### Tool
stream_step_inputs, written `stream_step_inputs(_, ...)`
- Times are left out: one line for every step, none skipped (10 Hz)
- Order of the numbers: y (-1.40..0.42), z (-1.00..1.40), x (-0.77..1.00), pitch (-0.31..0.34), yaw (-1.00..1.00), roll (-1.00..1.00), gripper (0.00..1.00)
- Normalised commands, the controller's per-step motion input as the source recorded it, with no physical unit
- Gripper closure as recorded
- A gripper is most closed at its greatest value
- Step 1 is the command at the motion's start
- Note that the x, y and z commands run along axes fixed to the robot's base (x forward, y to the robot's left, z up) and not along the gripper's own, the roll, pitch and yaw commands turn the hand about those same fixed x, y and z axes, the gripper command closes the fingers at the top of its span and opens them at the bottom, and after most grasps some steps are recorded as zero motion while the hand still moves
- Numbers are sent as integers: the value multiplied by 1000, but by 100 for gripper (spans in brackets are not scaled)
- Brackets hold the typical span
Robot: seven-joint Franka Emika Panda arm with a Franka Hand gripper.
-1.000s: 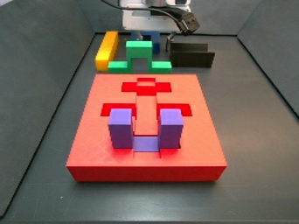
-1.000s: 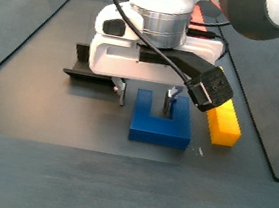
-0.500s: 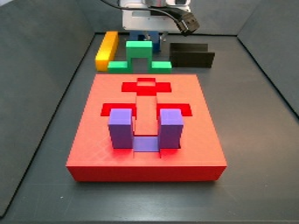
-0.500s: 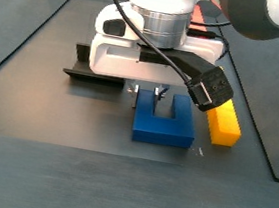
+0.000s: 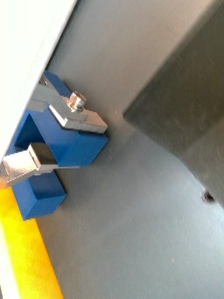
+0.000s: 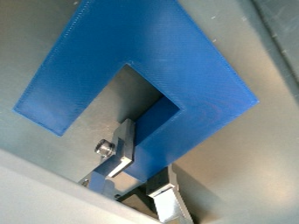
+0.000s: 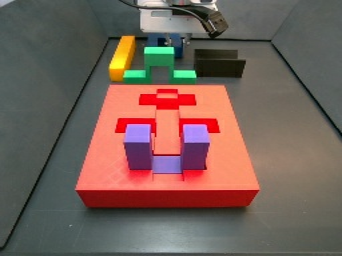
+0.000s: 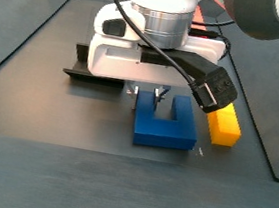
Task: Pick up the blue object. Move up. Place the blue object on the fixture. Regrasp the blue object. Move to above the board. Insert the blue object.
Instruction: Pick up the blue object, then move up.
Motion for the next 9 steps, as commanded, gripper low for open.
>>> stream_step_inputs(0, 0, 0, 0, 0, 0, 100)
stream_step_inputs(0, 0, 0, 0, 0, 0, 100)
stream_step_inputs(0, 0, 0, 0, 0, 0, 100)
stream_step_inputs(0, 0, 0, 0, 0, 0, 100)
stream_step_inputs(0, 0, 0, 0, 0, 0, 100)
stream_step_inputs(0, 0, 0, 0, 0, 0, 100)
stream_step_inputs(0, 0, 0, 0, 0, 0, 100)
stream_step_inputs(0, 0, 0, 0, 0, 0, 100)
stream_step_inputs(0, 833, 0, 0, 0, 0, 100)
